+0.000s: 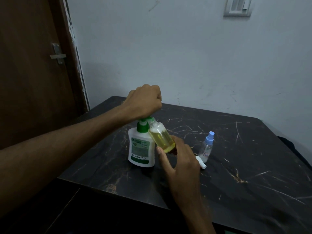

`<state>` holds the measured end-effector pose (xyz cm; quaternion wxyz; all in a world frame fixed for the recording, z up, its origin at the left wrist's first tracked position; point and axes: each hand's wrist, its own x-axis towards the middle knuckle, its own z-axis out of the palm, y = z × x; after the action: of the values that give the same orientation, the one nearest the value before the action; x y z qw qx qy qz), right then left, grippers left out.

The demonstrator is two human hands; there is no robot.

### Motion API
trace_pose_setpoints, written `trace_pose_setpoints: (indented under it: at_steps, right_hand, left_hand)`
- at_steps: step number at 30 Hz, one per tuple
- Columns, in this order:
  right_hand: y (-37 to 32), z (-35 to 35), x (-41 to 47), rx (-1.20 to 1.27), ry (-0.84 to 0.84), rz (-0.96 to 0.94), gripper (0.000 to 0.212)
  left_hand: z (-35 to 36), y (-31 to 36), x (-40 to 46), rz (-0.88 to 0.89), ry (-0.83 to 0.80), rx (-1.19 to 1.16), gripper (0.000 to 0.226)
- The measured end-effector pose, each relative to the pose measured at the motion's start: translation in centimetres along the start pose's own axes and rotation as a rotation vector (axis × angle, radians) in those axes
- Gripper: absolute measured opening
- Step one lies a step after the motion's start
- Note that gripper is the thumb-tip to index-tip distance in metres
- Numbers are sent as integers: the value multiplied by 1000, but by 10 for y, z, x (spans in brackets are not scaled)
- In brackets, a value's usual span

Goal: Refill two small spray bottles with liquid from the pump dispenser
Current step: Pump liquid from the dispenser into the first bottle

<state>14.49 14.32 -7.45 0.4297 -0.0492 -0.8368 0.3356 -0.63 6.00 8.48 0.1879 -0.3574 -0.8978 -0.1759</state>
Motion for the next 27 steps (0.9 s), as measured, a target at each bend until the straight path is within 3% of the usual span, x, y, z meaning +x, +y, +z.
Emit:
trace_pose_setpoints:
  at_steps: [27]
  right_hand:
    - [0, 1, 0, 11, 5, 8, 43]
  left_hand:
    - [-3, -2, -1, -4, -4, 5, 19]
